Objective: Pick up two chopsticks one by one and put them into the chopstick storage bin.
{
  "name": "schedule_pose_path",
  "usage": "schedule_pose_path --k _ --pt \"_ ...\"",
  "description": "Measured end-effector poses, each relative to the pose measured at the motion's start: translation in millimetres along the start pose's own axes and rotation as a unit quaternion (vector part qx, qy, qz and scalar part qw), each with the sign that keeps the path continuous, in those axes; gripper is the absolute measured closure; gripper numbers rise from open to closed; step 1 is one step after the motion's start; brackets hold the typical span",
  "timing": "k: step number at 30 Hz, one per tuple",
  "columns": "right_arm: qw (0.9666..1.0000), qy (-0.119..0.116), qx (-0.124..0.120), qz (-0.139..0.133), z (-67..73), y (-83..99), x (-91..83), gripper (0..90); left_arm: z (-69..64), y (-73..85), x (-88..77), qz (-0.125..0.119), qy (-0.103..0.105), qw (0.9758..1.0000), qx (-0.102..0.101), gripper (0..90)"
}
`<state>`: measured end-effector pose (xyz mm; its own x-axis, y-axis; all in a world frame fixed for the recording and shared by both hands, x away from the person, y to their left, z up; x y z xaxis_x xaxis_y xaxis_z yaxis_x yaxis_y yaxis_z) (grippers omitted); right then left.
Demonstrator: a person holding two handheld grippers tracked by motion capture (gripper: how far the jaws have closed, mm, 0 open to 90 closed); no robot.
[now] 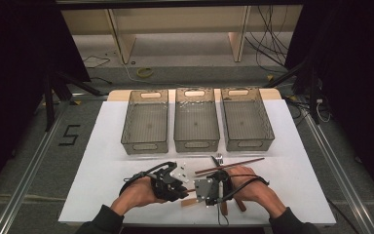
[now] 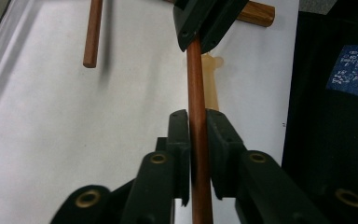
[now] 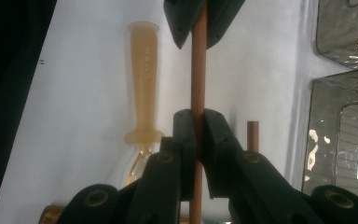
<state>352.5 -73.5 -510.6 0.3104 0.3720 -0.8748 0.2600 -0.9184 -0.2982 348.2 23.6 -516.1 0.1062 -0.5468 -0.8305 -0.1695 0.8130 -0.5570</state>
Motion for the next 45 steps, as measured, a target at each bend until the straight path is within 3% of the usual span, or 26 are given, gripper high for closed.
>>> schedule_pose_path --k 6,8,10,12,17,20,25,29,36,40,42,45 --pt "1.0000 0.001 -0.002 -0.004 0.8 -1.9 -0.5 83.8 -0.4 2.6 -1.9 0.003 0.007 1.0000 -0.003 82.0" --pt "0.9999 0.005 0.008 -0.005 -1.0 -2.0 -0.7 78.5 1.3 4.6 -3.6 0.004 0.005 1.0000 -0.003 82.2" --pt "0.9996 0.018 0.019 -0.004 -5.7 0.5 -3.0 67.4 4.4 6.8 -6.7 0.003 -0.001 1.0000 -0.007 82.2" --pt "0.9987 0.024 0.041 -0.020 -12.1 1.9 -9.2 62.9 9.2 8.9 -10.8 -0.001 -0.009 0.9998 -0.017 82.3" --pt "0.9911 0.039 0.111 -0.063 -28.3 7.2 -27.6 51.1 25.3 15.9 -23.0 -0.017 -0.034 0.9982 -0.047 82.4" --pt "0.9863 0.039 0.137 -0.084 -34.8 12.2 -36.0 47.6 33.2 18.6 -31.4 -0.030 -0.046 0.9963 -0.065 82.4" --pt "0.9796 0.039 0.173 -0.094 -41.7 24.3 -41.8 44.1 45.1 22.5 -42.9 -0.050 -0.061 0.9922 -0.096 82.4" --pt "0.9767 0.039 0.188 -0.097 -42.3 30.5 -43.5 43.6 55.5 26.9 -50.2 -0.059 -0.083 0.9877 -0.119 82.5" --pt "0.9761 0.033 0.196 -0.088 -35.9 37.8 -40.2 43.5 77.5 34.8 -67.9 -0.098 -0.109 0.9757 -0.163 82.5" --pt "0.9744 0.028 0.205 -0.087 -32.4 42.9 -38.6 43.6 89.8 40.9 -79.5 -0.111 -0.129 0.9693 -0.178 82.5" --pt "0.9735 0.025 0.210 -0.088 -31.0 45.9 -38.0 43.7 94.8 44.0 -85.3 -0.109 -0.136 0.9673 -0.184 82.5" --pt "0.9728 0.024 0.215 -0.082 -28.5 50.4 -36.7 43.8 103.7 46.6 -93.9 -0.119 -0.149 0.9611 -0.200 82.5"
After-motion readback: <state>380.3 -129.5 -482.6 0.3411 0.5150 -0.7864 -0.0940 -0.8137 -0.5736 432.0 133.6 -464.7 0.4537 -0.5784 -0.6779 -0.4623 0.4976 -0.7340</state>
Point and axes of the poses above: each handheld gripper's, and its own axes: x roughly forward along the jaws, y roughly out of its underside, z roughly to its left, the point moved 9 cm from there along x, roughly forward along the jaws, and after that the axes turned 3 degrees about x, right-handed, at the moved point
